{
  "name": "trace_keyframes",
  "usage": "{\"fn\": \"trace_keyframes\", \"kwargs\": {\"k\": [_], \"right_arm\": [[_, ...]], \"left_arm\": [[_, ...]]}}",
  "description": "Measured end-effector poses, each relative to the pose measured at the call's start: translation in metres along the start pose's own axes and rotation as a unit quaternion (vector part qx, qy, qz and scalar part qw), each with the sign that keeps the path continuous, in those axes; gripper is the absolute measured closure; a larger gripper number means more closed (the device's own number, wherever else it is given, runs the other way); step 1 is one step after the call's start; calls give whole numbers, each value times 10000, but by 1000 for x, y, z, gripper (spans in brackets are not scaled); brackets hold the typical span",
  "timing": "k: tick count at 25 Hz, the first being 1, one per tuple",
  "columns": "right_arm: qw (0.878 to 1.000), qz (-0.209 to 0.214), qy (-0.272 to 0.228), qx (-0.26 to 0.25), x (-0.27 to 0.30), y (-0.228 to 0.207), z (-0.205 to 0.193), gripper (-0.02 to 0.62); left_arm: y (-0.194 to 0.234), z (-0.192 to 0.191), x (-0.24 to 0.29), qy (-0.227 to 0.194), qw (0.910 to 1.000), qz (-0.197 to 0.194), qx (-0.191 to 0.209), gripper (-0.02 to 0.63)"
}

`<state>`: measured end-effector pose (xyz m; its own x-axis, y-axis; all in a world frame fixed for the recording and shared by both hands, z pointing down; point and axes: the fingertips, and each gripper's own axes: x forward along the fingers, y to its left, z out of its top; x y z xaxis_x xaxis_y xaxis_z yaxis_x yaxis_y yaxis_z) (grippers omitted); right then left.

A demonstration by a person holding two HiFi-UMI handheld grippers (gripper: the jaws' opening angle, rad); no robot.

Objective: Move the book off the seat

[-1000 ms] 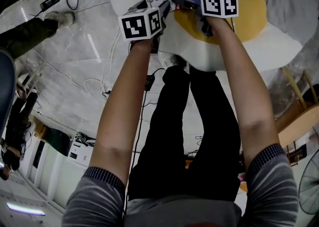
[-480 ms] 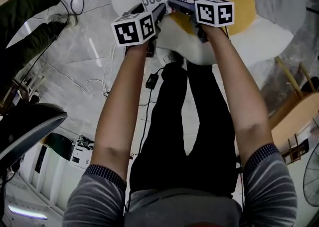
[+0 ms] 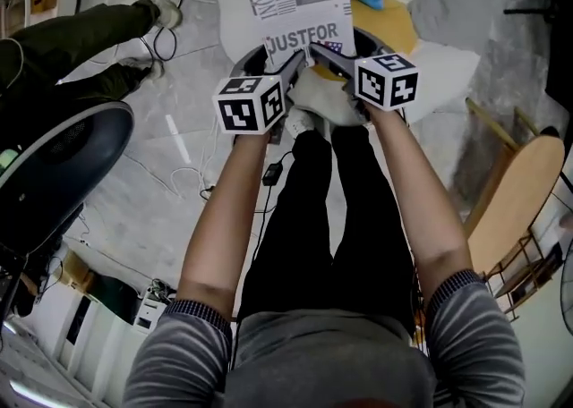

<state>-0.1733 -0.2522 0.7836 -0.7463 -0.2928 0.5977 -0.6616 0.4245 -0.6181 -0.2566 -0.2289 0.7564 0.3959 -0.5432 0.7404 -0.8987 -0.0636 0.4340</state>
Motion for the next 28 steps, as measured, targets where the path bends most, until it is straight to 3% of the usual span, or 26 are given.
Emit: {"fn": "trace_keyframes", "kwargs": {"k": [9,18,22,28], "right_arm": [[9939,-312,-797,-695,-113,94,66,176],[9771,-660,-1636,-1194,-217,191,114,176],[9677,-873,-2044,-1189,-282,220,123,176],[9433,-1191,-2795,-1337,-347,257,142,176]], "left_arm": [[-81,66,-117,-725,9959,-400,374,284],[-152,117,-232,-1298,9828,-869,985,284],[-205,128,-277,-1485,9713,-1192,1425,284],[-257,154,-329,-1986,9418,-1608,2184,284]]}}
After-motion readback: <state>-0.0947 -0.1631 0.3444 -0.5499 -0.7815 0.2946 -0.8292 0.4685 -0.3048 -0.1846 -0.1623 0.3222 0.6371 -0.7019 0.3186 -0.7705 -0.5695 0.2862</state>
